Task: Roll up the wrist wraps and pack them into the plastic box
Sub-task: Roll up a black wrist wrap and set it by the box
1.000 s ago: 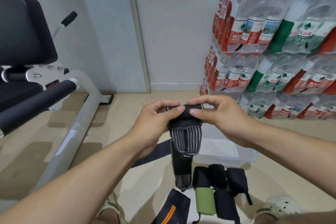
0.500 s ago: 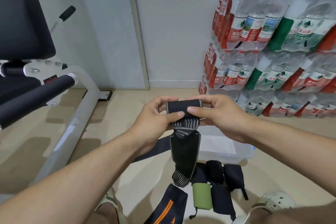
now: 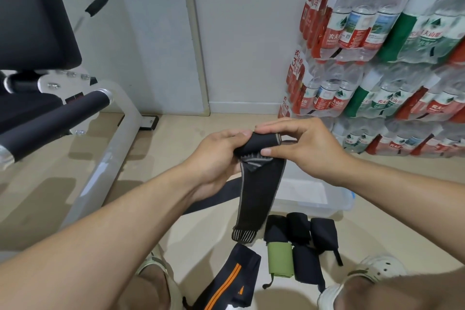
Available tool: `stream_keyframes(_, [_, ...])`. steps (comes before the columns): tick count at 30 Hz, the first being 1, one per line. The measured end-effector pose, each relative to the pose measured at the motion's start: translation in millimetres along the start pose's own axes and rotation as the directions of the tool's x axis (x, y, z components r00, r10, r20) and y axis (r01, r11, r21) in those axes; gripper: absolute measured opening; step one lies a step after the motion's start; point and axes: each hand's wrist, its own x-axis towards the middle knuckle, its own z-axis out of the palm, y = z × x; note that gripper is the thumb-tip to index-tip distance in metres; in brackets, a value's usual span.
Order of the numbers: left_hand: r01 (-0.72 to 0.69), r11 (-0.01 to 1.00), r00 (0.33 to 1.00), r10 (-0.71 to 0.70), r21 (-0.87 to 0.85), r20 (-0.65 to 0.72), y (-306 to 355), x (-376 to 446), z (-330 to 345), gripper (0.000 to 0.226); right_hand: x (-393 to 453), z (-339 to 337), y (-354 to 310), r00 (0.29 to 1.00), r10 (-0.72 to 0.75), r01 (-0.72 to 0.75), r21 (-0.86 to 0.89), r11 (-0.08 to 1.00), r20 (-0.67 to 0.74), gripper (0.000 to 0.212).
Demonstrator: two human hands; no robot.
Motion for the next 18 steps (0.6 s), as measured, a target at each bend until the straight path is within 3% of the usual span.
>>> stream_keyframes(5, [-0.081, 0.997, 0.996, 0.081, 0.0, -0.048, 1.5, 2.9, -3.1, 0.028, 1.9, -3.3, -2.8, 0.977, 0.206, -0.21, 0.093, 0.973, 0.056, 0.06])
stream_keyframes(8, [-0.141, 0.989, 0.989, 0.143, 0.041, -0.042, 2.3, 2.3, -4.4, 0.035, -1.3, -3.0, -5.1, 0.929, 0.294, -0.338, 0.193, 0.921, 0.225, 0.047])
stream_keyframes(12, [-0.156, 0.985, 0.986, 0.159, 0.068, -0.042, 0.9, 2.4, -4.9, 0.045, -2.0, -3.5, -3.0, 0.947, 0.277, -0.311, 0.246, 0.918, 0.162, 0.038])
stream_keyframes(18, [-0.053, 0.994, 0.998, 0.049, 0.099, 0.044, -2.4, 0.6, -5.2, 0.035, 1.6, -4.3, -2.1, 0.982, 0.183, -0.188, 0.27, 0.944, 0.046, 0.036])
